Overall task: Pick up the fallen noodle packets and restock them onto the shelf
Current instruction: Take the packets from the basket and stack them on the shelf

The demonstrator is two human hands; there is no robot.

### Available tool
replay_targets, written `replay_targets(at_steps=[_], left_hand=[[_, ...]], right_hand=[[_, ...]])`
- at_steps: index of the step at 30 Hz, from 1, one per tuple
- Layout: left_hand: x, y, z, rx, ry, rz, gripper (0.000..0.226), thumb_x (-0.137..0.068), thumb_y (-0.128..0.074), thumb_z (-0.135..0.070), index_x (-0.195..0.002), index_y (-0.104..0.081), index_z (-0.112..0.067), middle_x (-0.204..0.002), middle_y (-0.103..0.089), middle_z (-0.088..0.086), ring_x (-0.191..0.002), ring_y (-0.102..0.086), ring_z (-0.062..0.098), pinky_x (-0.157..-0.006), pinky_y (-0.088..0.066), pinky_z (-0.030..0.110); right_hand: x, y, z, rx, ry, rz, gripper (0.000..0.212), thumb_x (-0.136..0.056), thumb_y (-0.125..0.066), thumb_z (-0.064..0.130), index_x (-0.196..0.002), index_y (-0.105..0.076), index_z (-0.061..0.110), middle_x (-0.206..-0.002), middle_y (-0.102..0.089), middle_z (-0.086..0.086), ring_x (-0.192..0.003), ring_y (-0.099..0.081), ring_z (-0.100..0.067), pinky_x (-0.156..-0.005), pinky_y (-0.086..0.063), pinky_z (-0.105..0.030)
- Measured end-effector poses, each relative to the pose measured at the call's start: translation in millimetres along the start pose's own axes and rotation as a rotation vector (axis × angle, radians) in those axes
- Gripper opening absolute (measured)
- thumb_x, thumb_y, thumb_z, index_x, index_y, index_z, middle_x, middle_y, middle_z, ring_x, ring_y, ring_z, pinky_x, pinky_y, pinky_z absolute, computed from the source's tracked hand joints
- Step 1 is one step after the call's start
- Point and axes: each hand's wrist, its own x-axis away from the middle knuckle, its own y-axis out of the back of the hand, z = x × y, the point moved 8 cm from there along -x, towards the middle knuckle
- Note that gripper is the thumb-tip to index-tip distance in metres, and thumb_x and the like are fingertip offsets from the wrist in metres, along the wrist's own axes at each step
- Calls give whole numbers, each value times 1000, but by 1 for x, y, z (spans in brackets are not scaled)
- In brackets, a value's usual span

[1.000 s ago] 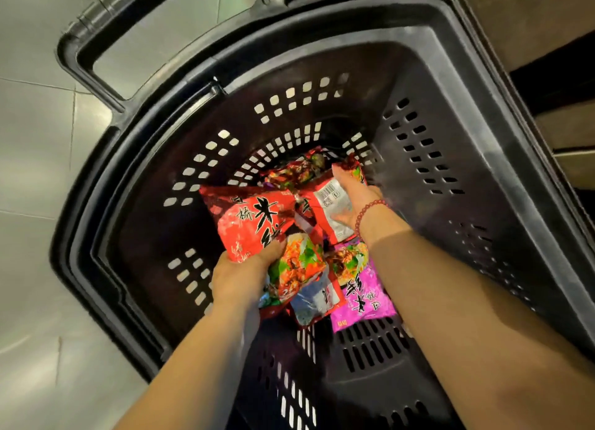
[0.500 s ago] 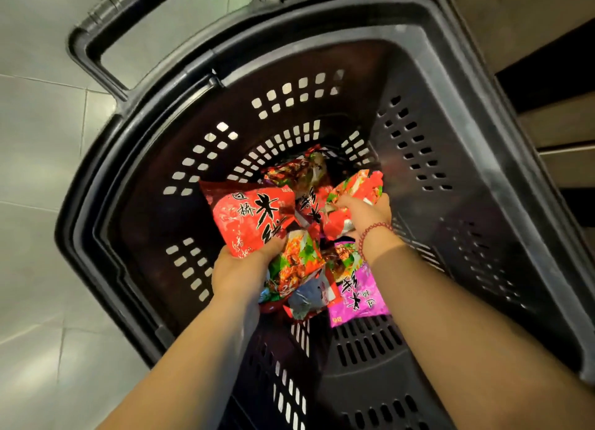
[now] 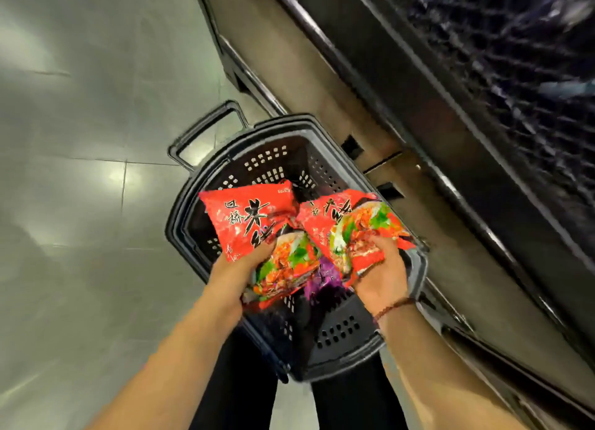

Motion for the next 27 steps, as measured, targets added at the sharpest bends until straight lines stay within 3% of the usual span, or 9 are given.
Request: replay_targets(at_steps=[2,5,9,11,17,19,22,24,27], left_hand=[[40,2,-19,-29,-19,27,54,-68,-83,-31,-113,-65,-8,-88,-73,10,-78,-65,29,-68,-51,41],[94,8,-47,-59,-55,65,37,-78,-76,-21,-112,-65,-11,-89,-76,9,-65,-72,22,-52,-57,33],[157,17,-78,-139,-130,151,60,-57,-79,-32,-111,-66,-10,-89,-76,10,-65,-72,23,-53,-57,31],[184,17,-87,-154,-154,221,55,-56,-77,-33,-105,-67,-11,-85,-76,9,-63,-72,22,-50,-55,29],[239,8,-106,-254,-288,342,58,-56,-87,-28,-108,-68,-11,-91,-76,10,-70,-73,23,-65,-56,33],[257,-4,-111,-250,-312,380,46,-63,-83,-22,-106,-69,-9,-89,-76,8,-69,-73,22,-67,-55,33],[281,-29,-118,-258,-345,465,35,-73,-76,-20,-105,-70,-10,-93,-76,11,-78,-73,27,-74,-54,36],[289,-47,-120,-287,-353,498,51,-64,-83,-20,-111,-69,-7,-99,-74,14,-89,-72,33,-81,-53,41],[302,-82,-120,-331,-388,536,68,-55,-88,-21,-118,-66,-7,-104,-73,16,-96,-70,35,-86,-53,46]], right_hand=[[42,-23,13,-57,35,101,36,-57,-82,24,-89,-71,11,-84,-71,-6,-76,-69,-20,-70,-58,-31],[108,-50,30,-62,88,210,28,-54,-81,26,-79,-77,14,-82,-72,-7,-73,-69,-20,-67,-58,-31],[177,-61,44,-23,179,239,89,-27,-93,24,-107,-56,10,-87,-61,-12,-76,-63,-25,-70,-54,-36],[212,-69,49,1,201,277,97,-26,-95,23,-112,-51,12,-84,-60,-10,-74,-61,-24,-65,-53,-34],[296,-77,71,44,386,353,59,-59,-68,-9,-113,-56,15,-95,-61,-15,-78,-63,-23,-66,-52,-33],[320,-74,78,40,403,372,63,-66,-63,-15,-120,-54,16,-97,-64,-15,-80,-64,-23,-66,-54,-34],[347,-68,100,0,441,419,86,-48,-95,21,-123,-53,13,-103,-66,-14,-90,-63,-27,-74,-53,-38],[363,-62,119,-33,455,417,96,-40,-95,46,-119,-56,8,-98,-68,-13,-89,-66,-26,-73,-57,-39],[376,-37,148,93,475,293,92,-36,-95,50,-110,-58,9,-96,-68,-12,-82,-66,-23,-68,-55,-35]])
